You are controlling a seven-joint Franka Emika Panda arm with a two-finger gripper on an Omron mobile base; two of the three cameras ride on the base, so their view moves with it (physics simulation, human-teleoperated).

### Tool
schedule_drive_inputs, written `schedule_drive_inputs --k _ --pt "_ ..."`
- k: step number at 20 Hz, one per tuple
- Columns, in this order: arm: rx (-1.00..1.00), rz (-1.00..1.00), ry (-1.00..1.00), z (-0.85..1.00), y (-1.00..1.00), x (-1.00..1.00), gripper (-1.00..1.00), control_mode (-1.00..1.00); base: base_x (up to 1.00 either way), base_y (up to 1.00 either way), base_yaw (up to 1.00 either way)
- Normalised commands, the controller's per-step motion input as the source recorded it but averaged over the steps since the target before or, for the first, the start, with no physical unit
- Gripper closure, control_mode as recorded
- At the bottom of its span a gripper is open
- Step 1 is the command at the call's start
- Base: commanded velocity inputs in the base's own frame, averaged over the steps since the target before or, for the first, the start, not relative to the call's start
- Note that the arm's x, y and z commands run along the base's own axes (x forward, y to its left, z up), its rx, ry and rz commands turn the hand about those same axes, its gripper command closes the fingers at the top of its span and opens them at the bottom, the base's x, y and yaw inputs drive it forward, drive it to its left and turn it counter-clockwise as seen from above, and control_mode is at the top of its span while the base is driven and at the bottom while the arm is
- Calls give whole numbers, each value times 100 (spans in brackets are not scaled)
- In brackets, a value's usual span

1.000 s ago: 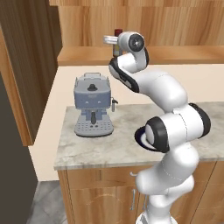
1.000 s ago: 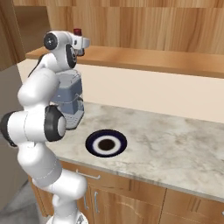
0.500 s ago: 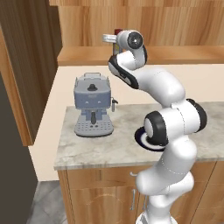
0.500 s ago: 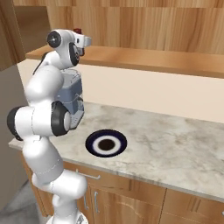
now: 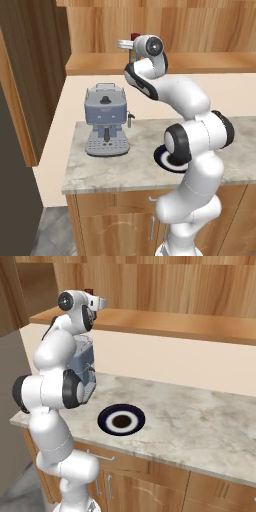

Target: Move the hot dog bun to the plate on the dining table and place the condiment next to that plate. Then navigate to the fridge and take the sausage and place it on the plate as well.

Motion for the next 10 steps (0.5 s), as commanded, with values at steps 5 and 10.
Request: schedule_drive_inputs --k 5,10 --pt "-1 0 2 -3 0 3 100 -100 0 0 0" --pt "0 0 0 -2 0 -21 100 -100 0 0 0"
